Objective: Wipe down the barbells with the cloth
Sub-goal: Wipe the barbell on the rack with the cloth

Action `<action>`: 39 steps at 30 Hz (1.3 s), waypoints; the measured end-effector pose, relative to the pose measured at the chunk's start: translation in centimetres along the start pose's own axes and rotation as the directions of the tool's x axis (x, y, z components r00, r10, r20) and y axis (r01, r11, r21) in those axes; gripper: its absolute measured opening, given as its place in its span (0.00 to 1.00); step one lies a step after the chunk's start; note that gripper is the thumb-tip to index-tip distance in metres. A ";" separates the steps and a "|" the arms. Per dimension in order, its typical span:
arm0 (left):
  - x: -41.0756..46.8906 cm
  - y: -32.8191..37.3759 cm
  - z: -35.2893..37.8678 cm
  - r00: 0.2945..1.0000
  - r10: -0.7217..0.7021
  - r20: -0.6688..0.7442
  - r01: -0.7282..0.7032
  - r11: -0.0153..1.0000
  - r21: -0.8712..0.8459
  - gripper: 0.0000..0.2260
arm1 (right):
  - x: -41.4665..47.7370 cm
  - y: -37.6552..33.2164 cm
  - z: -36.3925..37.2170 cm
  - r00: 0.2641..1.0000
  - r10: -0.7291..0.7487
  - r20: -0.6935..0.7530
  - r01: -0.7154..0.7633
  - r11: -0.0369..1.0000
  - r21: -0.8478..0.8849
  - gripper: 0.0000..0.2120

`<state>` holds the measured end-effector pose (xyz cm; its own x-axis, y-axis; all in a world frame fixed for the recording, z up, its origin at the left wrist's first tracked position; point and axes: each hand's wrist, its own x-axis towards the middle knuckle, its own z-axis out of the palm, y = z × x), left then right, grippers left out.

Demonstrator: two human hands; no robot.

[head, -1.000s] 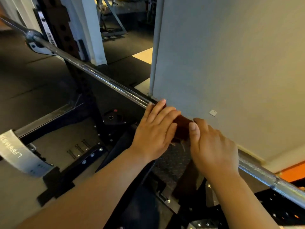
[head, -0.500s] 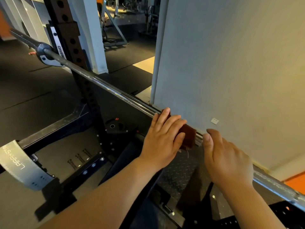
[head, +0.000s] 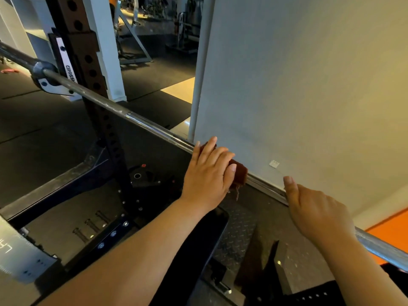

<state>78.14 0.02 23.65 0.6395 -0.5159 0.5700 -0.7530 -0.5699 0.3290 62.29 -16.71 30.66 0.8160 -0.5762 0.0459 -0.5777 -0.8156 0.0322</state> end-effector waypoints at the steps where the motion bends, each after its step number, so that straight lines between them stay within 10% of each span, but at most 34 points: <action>1: 0.2 -1.5 -0.2 1.000 -0.007 -0.014 0.007 1.000 0.011 0.23 | -0.2 -0.2 0.1 1.000 0.019 -0.022 -0.019 1.000 -0.015 0.40; 8: 1.2 -4.8 -1.1 0.959 -0.271 -0.081 0.270 0.963 -0.028 0.26 | -0.5 -0.9 1.4 0.984 0.096 -0.148 -0.104 0.994 -0.045 0.38; 15: -1.0 -0.7 -0.5 1.000 -0.007 0.003 0.007 1.000 -0.002 0.22 | 0.0 -2.5 1.0 0.983 0.147 -0.110 -0.148 0.989 -0.001 0.38; 27: 0.1 -3.2 -1.2 0.972 -0.228 -0.052 0.225 0.972 -0.063 0.29 | 3.4 -8.5 1.1 0.972 -0.180 -0.152 0.178 0.984 -0.030 0.34; 34: -0.1 -5.7 -1.3 0.999 -0.054 -0.001 0.054 0.998 0.033 0.22 | 4.0 -8.0 1.8 0.947 -0.277 -0.163 0.284 0.959 0.021 0.29; 39: 0.8 -5.7 -1.4 0.948 -0.307 -0.085 0.308 0.951 -0.008 0.24 | 3.7 -7.6 2.1 0.924 -0.327 -0.199 0.335 0.942 0.007 0.29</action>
<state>82.72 3.72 23.29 0.8244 -0.2592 0.5032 -0.5207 -0.6957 0.4948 69.77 -12.79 28.44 0.9391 -0.2549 0.2305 -0.2705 -0.9619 0.0383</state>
